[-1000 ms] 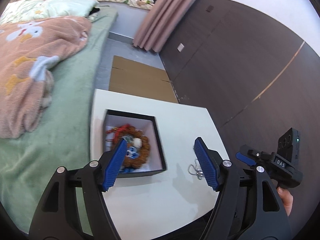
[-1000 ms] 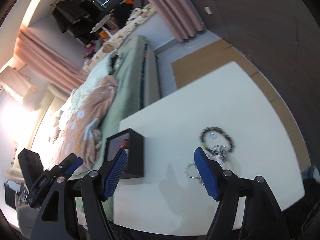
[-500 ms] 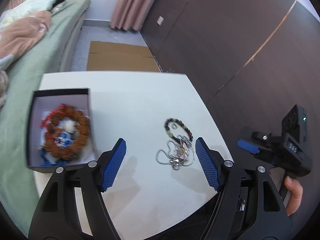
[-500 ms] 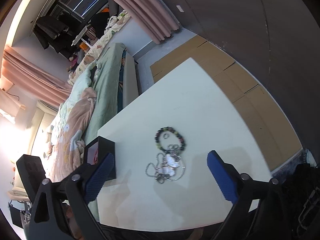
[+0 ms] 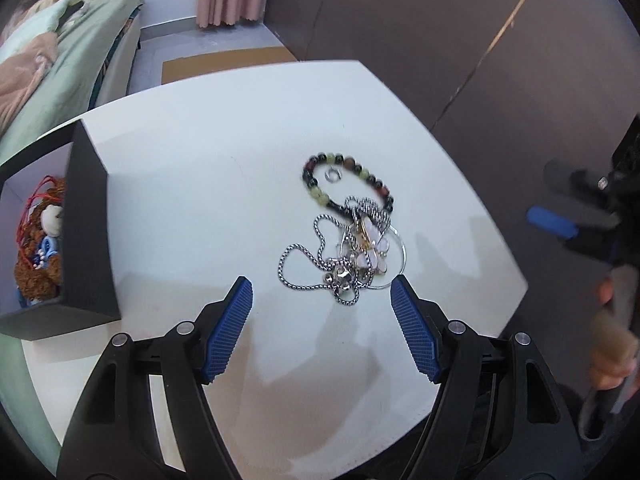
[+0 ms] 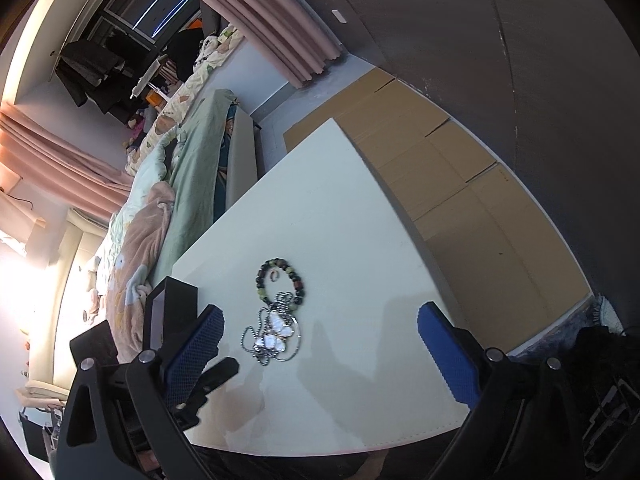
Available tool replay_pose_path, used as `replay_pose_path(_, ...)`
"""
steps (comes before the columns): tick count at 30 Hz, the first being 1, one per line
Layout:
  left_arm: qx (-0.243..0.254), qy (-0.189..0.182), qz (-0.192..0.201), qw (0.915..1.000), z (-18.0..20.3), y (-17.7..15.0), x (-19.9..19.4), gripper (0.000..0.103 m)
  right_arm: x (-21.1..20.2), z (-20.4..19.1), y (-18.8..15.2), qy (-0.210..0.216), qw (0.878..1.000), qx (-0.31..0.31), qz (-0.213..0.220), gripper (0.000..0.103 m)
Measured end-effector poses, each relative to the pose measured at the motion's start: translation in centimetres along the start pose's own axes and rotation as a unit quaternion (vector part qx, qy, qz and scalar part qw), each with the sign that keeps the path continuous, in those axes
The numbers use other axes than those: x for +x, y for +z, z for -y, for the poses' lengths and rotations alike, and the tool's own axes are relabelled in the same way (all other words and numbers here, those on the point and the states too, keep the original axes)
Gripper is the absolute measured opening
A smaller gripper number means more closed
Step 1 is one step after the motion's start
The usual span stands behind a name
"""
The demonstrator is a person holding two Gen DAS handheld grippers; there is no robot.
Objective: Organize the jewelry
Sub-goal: 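Move the left tool to the silver chain and close on it, then lift the silver chain with the left tool toward the black box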
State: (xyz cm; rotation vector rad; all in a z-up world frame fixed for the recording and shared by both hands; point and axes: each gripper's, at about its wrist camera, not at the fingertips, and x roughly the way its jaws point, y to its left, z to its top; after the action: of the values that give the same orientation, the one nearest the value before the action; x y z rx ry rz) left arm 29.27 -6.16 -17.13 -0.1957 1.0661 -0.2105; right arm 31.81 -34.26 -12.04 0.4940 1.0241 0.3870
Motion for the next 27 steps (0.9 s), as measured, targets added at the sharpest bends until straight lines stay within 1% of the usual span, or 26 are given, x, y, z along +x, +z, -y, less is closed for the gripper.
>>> replay_pose_path(3, 0.014, 0.012, -0.010, 0.9998, 0.8, 0.0, 1.2, 0.071, 0.0, 0.2, 0.0, -0.007, 1.000, -0.009, -0.002, 0.095)
replay_pose_path(4, 0.019, 0.016, -0.013, 0.9996, 1.1, 0.0, 1.5, 0.068, 0.0, 0.2, 0.0, -0.010, 1.000, -0.011, -0.003, 0.095)
replay_pose_path(5, 0.025, 0.023, -0.015, 0.9993, 1.3, 0.0, 1.8, 0.068, 0.0, 0.3, 0.0, -0.012, 1.000, -0.013, -0.004, 0.095)
replay_pose_path(8, 0.059, 0.050, -0.006, 0.9970, 2.4, -0.2, 2.2, 0.068, 0.2, 0.2, -0.1, -0.016, 1.000, -0.017, -0.006, 0.095)
replay_pose_path(10, 0.076, 0.067, -0.001, 0.9948, 2.7, -0.3, 2.2, 0.057, 0.4, 0.0, -0.1, -0.019, 1.000, -0.022, -0.009, 0.095)
replay_pose_path(11, 0.082, 0.071, 0.001, 0.9941, 2.8, -0.4, 2.1, 0.055, 0.4, 0.0, -0.1, -0.019, 1.000, -0.022, -0.009, 0.095)
replay_pose_path(13, 0.096, 0.077, 0.006, 0.9925, 2.7, -0.5, 1.9, 0.041, 0.6, -0.2, -0.1, -0.019, 0.999, -0.025, -0.011, 0.095)
replay_pose_path(14, 0.099, 0.074, 0.006, 0.9923, 2.5, -0.4, 1.8, 0.038, 0.6, -0.3, -0.1, -0.019, 0.999, -0.027, -0.011, 0.095)
replay_pose_path(15, 0.100, 0.071, 0.006, 0.9924, 2.5, -0.3, 1.8, 0.031, 0.7, -0.5, -0.2, -0.019, 0.999, -0.029, -0.011, 0.095)
replay_pose_path(16, 0.101, 0.066, 0.006, 0.9927, 2.3, -0.2, 1.8, 0.020, 0.7, -0.6, -0.1, -0.019, 0.999, -0.030, -0.011, 0.095)
replay_pose_path(17, 0.097, 0.056, 0.003, 0.9937, 2.2, 0.0, 1.8, 0.015, 0.7, -0.8, -0.2, -0.019, 0.999, -0.032, -0.012, 0.095)
replay_pose_path(18, 0.092, 0.049, 0.000, 0.9946, 2.1, 0.2, 1.9, 0.013, 0.8, -1.0, -0.2, -0.019, 0.999, -0.035, -0.013, 0.095)
replay_pose_path(21, 0.074, 0.031, -0.002, 0.9968, 1.5, 0.4, 1.8, 0.012, 1.2, -1.7, -0.5, -0.020, 0.999, -0.045, -0.019, 0.095)
replay_pose_path(24, 0.059, 0.010, 0.009, 0.9982, 0.9, 0.6, 0.8, 0.012, 1.8, -2.3, -0.6, -0.021, 0.998, -0.055, -0.028, 0.095)
replay_pose_path(27, 0.042, -0.006, 0.026, 0.9987, 0.2, 0.9, -1.0, 0.012, 2.3, -2.8, -0.8, -0.020, 0.997, -0.063, -0.036, 0.090)
